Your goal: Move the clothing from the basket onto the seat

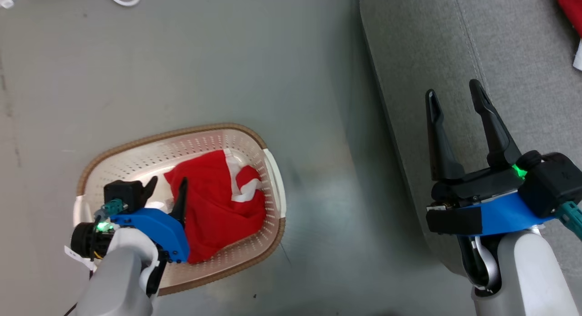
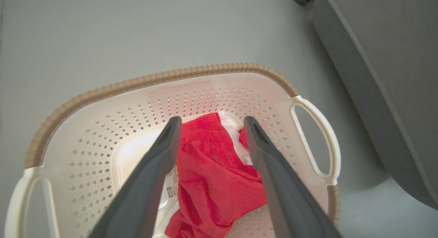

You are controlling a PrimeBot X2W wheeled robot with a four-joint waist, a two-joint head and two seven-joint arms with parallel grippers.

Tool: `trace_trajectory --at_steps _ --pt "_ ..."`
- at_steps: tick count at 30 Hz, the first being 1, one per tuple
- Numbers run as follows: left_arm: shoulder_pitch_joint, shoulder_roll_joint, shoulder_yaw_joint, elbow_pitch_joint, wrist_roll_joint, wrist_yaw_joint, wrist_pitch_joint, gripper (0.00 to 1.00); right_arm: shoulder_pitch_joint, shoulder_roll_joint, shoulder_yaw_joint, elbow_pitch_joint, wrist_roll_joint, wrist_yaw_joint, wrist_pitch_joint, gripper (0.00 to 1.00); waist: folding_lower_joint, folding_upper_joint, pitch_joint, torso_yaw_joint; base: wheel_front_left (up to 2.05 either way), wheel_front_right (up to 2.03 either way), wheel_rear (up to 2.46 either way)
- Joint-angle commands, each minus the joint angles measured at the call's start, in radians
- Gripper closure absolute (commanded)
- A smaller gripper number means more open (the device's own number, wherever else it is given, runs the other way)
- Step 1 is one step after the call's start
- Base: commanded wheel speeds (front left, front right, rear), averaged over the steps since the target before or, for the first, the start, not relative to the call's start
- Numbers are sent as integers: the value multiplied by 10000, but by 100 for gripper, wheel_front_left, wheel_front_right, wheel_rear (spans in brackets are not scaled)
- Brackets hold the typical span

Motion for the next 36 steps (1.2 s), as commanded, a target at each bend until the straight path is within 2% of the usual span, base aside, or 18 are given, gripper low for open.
trace_trajectory --at_steps 1,7,11,12,14,15,17,18,24,25,27,30,31,32,33,34,36 --pt "-290 170 139 270 -75 137 153 0 -265 33 111 64 115 -10 -167 0 -3 -1 1170 -1031 0 0 0" --pt "-1039 660 456 1195 -313 445 661 0 -608 36 483 425 664 -10 -679 0 -3 -1 2123 -1766 0 0 0" --pt "-1372 920 647 1600 -380 902 928 0 -725 38 652 711 952 -10 -1003 0 -3 -1 2593 -2100 0 0 0" --pt "-1372 920 647 1600 -380 902 928 0 -725 38 652 711 952 -10 -1003 0 -3 -1 2593 -2100 0 0 0" --pt "-1526 1077 732 1849 -390 1277 1097 0 -827 35 770 924 1112 -10 -1185 0 -3 -1 2834 -2296 0 0 0" --pt "-1526 1077 732 1849 -390 1277 1097 0 -827 35 770 924 1112 -10 -1185 0 -3 -1 2834 -2296 0 0 0" --pt "-1570 1209 804 2061 -387 1640 1210 0 -916 33 910 1101 1269 -10 -1346 0 -3 -1 2973 -2484 0 0 0" --pt "-1570 1209 804 2061 -387 1640 1210 0 -916 33 910 1101 1269 -10 -1346 0 -3 -1 2973 -2484 0 0 0" --pt "-1572 1368 1049 2550 -415 3063 1568 0 -986 33 979 1290 1442 -10 -1571 0 -3 -1 3078 -2708 0 0 0" --pt "-1572 1368 1049 2550 -415 3063 1568 0 -986 33 979 1290 1442 -10 -1571 0 -3 -1 3078 -2708 0 0 0" --pt "-1580 1333 1089 2681 -452 3368 1729 0 -996 33 995 1329 1458 -10 -1599 0 -3 -1 3095 -2727 0 0 0" --pt "-1604 1268 1103 2792 -534 3413 2021 0 -1030 33 1051 1394 1495 -10 -1632 0 -3 -1 3120 -2746 0 0 0" --pt "-1606 1266 1080 2823 -564 3393 2098 14 -1034 33 1076 1406 1527 -10 -1643 0 -3 -1 3122 -2746 0 0 0" --pt "-1604 1262 1043 2837 -569 3359 2155 56 -1051 33 1084 1415 1543 -10 -1660 0 -3 -1 3124 -2744 0 0 0" --pt "-1612 1257 1018 2834 -570 3333 2187 85 -1068 33 1094 1419 1549 -10 -1664 0 -3 -1 3126 -2739 0 0 0" --pt "-1609 1247 987 2827 -558 3299 2192 100 -1080 33 1096 1428 1553 -10 -1664 0 -3 -1 3126 -2730 0 0 0" --pt "-1605 1220 954 2821 -585 3248 2245 100 -1094 33 1072 1454 1530 -11 -1676 0 -3 -1 3115 -2703 0 0 0"
